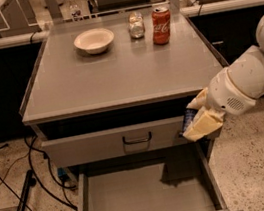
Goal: Place rxbar blueberry into middle drawer
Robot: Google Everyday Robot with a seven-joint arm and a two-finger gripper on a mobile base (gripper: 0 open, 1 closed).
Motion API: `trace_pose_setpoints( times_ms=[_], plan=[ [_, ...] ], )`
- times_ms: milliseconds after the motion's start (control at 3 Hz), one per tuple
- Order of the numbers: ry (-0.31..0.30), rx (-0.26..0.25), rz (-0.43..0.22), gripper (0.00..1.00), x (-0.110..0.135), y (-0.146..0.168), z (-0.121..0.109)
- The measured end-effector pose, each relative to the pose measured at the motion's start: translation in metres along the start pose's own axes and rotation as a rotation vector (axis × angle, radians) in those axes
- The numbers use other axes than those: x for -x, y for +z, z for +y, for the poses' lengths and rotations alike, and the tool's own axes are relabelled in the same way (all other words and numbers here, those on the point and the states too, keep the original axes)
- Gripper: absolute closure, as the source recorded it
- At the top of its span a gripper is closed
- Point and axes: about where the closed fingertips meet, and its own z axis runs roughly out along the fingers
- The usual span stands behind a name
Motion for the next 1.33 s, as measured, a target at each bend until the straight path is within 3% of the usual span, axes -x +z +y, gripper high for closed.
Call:
trace_pose_setpoints(
  times_ms=[333,667,1000,1333],
  plan=[
    [-0.001,0.027,-0.045,1.0,-0.03,0.03,0.028],
    [-0.022,0.044,-0.122,1.0,-0.059,0.082,0.061],
    [-0.046,-0.007,-0.118,1.0,-0.062,0.091,0.055],
    [-0.06,-0.011,-0.086,1.0,-0.07,0.101,0.056]
  ],
)
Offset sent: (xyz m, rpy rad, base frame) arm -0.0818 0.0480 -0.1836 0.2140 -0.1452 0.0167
